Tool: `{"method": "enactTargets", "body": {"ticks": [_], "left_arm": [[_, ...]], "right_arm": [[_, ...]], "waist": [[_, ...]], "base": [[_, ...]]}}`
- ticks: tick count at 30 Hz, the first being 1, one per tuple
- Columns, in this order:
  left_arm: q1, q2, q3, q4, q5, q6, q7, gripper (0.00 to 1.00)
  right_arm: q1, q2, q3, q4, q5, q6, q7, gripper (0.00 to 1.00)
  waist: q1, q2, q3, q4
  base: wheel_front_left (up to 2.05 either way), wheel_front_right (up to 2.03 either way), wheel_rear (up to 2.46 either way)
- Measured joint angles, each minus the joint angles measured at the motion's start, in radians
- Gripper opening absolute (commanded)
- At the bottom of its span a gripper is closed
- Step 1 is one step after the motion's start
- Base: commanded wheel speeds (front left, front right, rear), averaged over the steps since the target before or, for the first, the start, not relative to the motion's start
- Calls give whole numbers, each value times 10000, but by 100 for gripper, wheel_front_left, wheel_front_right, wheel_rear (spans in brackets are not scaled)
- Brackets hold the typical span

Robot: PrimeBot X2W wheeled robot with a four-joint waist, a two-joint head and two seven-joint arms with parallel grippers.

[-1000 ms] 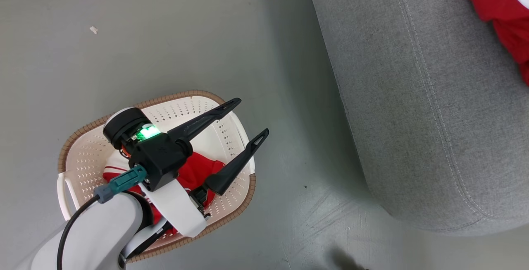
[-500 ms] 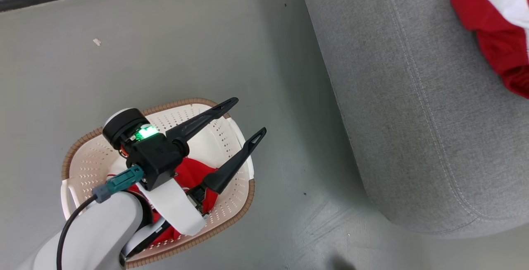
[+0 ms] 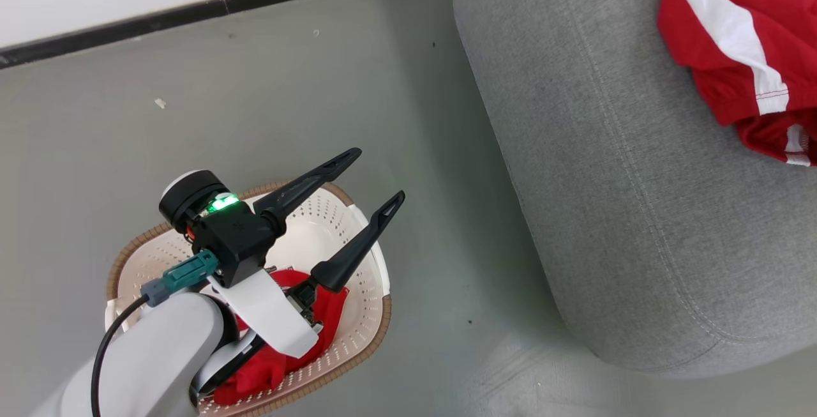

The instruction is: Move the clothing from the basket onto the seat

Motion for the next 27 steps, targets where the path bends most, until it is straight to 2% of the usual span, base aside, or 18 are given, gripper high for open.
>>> {"method": "enactTargets", "body": {"ticks": [15,27], "left_arm": [[239,-81,322,688,-288,17,-441,100],[681,-128,715,1114,-451,384,-692,100]], "right_arm": [[993,-995,589,-1555,1440,0,84,100],[1003,-1214,819,-2615,1603,0,-953,100]], "waist": [[0,0,-1061,-174],[0,0,-1930,-33]], "base": [[0,0,0],[0,0,0]]}}
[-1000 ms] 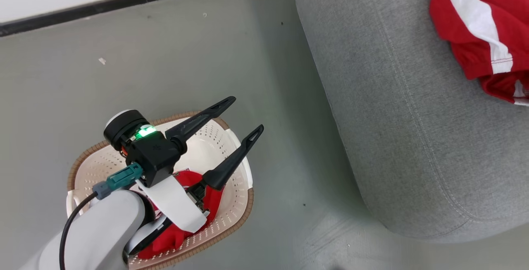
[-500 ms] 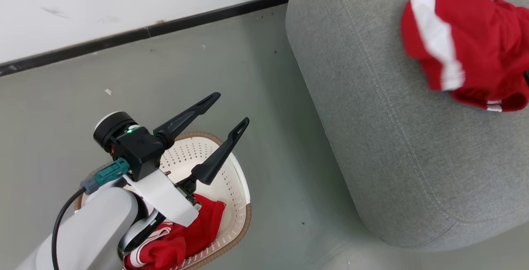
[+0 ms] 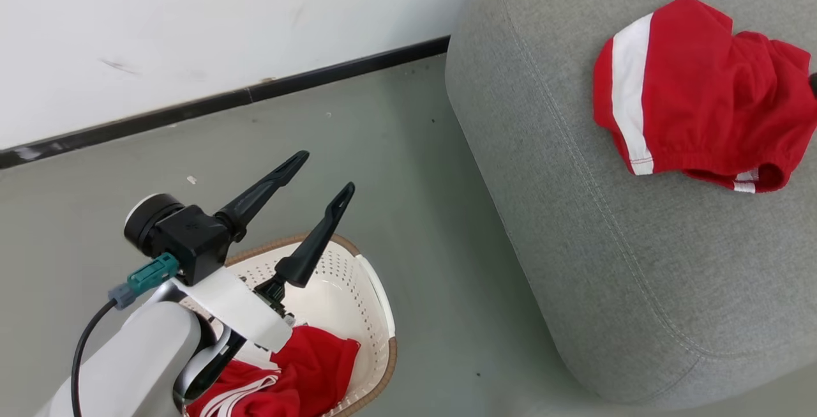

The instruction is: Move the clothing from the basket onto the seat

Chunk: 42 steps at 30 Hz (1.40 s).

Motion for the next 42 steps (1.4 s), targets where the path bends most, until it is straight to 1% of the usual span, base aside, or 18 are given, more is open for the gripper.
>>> {"method": "enactTargets", "body": {"ticks": [3,8,13,23,29,32,36,42], "left_arm": [[103,-4,125,48,-6,86,-6,100],[261,-36,454,157,-167,359,-92,100],[623,-65,725,286,-198,646,-104,100],[1251,-73,1241,654,-502,1078,-219,100],[1687,-217,1490,924,-648,1229,-238,100],[1917,-305,1793,1068,-825,1409,-274,100],[2193,-397,2034,1246,-894,1484,-278,100],[2522,-491,2174,1448,-892,1484,-278,100]], "right_arm": [[-3,-2,33,-123,-10,0,-104,100],[-8,21,121,-192,-10,0,-345,100],[-8,215,341,-205,-31,0,-537,100],[148,481,654,-94,-721,0,-959,100],[375,907,491,42,-838,0,-1233,100],[754,1189,412,157,-882,0,-1333,100],[1220,1576,326,215,-974,0,-1415,100],[1894,2144,88,203,-1137,0,-1496,100]], "waist": [[0,0,-120,81],[0,0,-393,351],[0,0,-643,688],[0,0,-1127,1445],[0,0,-1423,1887],[0,0,-1590,2085],[0,0,-1827,2325],[0,0,-2186,2617]], "base": [[0,0,0],[0,0,0],[0,0,0],[0,0,0],[0,0,0],[0,0,0],[0,0,0],[0,0,0]]}}
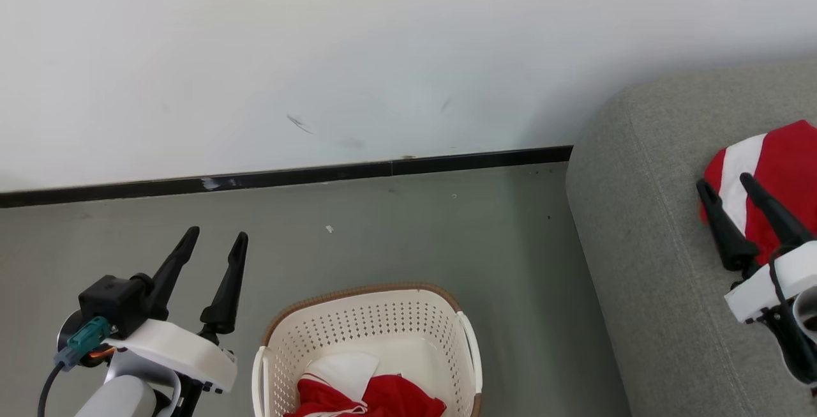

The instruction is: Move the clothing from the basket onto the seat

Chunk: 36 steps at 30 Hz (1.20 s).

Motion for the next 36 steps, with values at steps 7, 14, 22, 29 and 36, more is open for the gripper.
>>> {"method": "enactTargets", "body": {"ticks": [7,14,22,29,36], "left_arm": [[412,-174,311,140,0,2,-2,100],[988,-313,1049,219,4,159,-2,100],[1366,-364,1580,69,221,259,-2,100],[1598,-535,1956,-104,531,251,-2,100],[1642,-690,2199,-201,767,132,-2,100]], "right_arm": [[815,686,-474,-198,-437,-2,-8,100],[1592,1455,-683,-867,-1158,0,-6,100],[2200,2109,-1237,-1563,-2067,0,-8,100],[2554,2604,-1398,-2008,-2738,-2,-8,100],[2553,2763,-1524,-2316,-3133,-2,-8,100]], "waist": [[0,0,-372,251],[0,0,-670,362],[0,0,-663,334],[0,0,-543,234],[0,0,-434,92]], "base": [[0,0,0],[0,0,0],[0,0,0],[0,0,0],[0,0,0]]}}
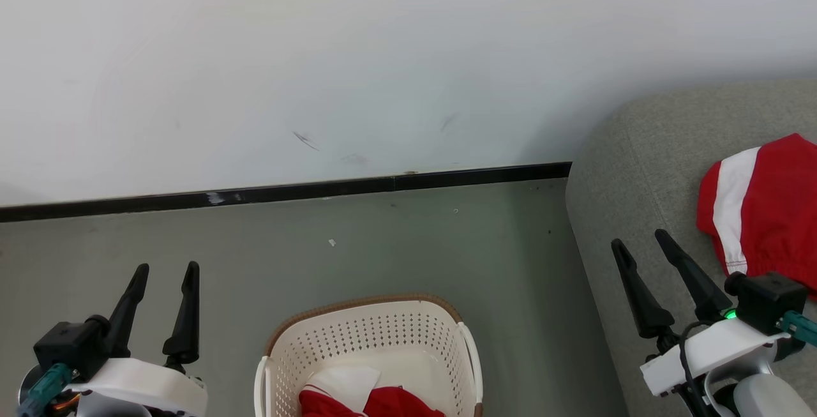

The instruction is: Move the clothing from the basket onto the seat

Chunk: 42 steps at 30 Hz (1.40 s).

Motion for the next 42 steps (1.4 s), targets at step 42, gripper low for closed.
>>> {"method": "enactTargets", "body": {"ticks": [42], "left_arm": [[124,-690,295,431,788,-1045,-25,100]], "right_arm": [[439,560,-330,-644,-660,0,0,100]], "waist": [[0,0,611,-312]], "base": [[0,0,0]]}}
